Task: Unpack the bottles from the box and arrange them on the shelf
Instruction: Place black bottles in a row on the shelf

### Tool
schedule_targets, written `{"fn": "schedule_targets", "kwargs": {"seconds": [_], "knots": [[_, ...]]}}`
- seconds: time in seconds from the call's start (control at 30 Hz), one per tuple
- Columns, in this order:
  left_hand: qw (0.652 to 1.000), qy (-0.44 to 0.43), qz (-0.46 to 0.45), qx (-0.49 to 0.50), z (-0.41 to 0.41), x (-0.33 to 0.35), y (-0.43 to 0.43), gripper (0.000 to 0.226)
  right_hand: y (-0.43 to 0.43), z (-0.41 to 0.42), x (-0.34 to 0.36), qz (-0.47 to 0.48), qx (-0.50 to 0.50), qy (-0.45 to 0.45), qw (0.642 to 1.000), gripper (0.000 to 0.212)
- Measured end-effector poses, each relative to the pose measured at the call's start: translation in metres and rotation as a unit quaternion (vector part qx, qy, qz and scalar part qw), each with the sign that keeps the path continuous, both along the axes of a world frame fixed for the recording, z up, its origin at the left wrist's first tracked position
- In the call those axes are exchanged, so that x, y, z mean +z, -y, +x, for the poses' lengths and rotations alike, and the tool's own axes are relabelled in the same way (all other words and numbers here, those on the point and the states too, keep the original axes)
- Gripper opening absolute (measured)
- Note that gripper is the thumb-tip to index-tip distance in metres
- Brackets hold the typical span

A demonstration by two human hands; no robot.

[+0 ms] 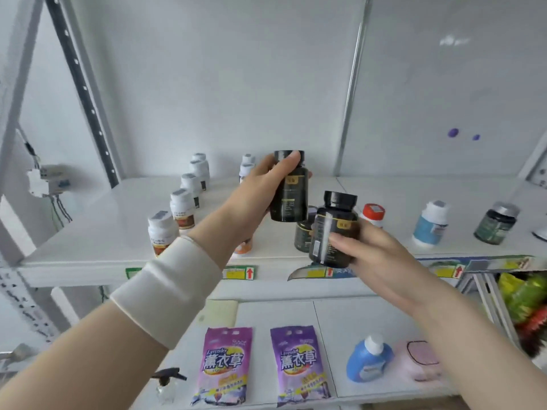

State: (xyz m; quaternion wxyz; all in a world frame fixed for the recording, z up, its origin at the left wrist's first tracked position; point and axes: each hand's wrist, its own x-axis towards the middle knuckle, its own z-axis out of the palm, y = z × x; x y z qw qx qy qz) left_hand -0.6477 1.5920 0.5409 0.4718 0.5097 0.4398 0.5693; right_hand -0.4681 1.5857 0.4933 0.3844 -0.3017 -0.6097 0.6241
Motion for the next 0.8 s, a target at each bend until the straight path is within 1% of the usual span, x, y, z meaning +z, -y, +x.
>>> {"fn": "schedule_targets", "kwargs": {"seconds": [0.03, 0.07, 0.1, 0.2, 0.37, 0.47, 0.53, 0.63, 0.7, 0.73, 0.8], "knots": [[1.0, -0.005, 0.002, -0.004, 0.005, 0.005, -0.012, 0.023, -0.009, 0.006, 0.006, 0.015, -0.021, 0.003, 1.0, 0.031], [1.0, -0.017, 0.005, -0.002, 0.007, 0.008, -0.025, 0.024, -0.018, 0.011, 0.012, 0.028, -0.042, 0.01, 0.999, 0.024], [0.999, -0.033, 0.007, 0.004, 0.009, 0.011, -0.039, 0.023, -0.029, 0.015, 0.016, 0.039, -0.058, 0.022, 0.997, 0.023], [0.995, -0.095, 0.004, 0.026, 0.009, 0.017, -0.08, 0.021, -0.06, 0.021, 0.027, 0.059, -0.095, 0.06, 0.992, 0.029], [0.982, -0.188, -0.003, 0.009, -0.002, 0.015, -0.151, 0.04, -0.121, 0.011, 0.031, 0.074, -0.114, 0.146, 0.98, 0.045], [0.967, -0.254, -0.019, 0.005, -0.014, 0.007, -0.191, 0.034, -0.158, -0.004, 0.024, 0.073, -0.121, 0.18, 0.973, 0.05], [0.953, -0.301, -0.03, -0.001, -0.021, -0.001, -0.217, 0.027, -0.18, -0.013, 0.017, 0.081, -0.121, 0.207, 0.968, 0.052], [0.93, -0.365, -0.044, -0.019, -0.031, -0.014, -0.249, 0.024, -0.209, -0.023, 0.006, 0.079, -0.109, 0.268, 0.954, 0.057], [0.904, -0.422, -0.05, -0.044, -0.032, -0.02, -0.26, 0.022, -0.221, -0.031, -0.002, 0.063, -0.082, 0.294, 0.95, 0.064], [0.89, -0.451, -0.051, -0.054, -0.032, -0.023, -0.264, 0.022, -0.225, -0.035, -0.005, 0.055, -0.067, 0.302, 0.949, 0.066], [0.87, -0.484, -0.06, -0.072, -0.033, -0.028, -0.27, 0.03, -0.231, -0.044, -0.01, 0.047, -0.037, 0.318, 0.946, 0.065]]}}
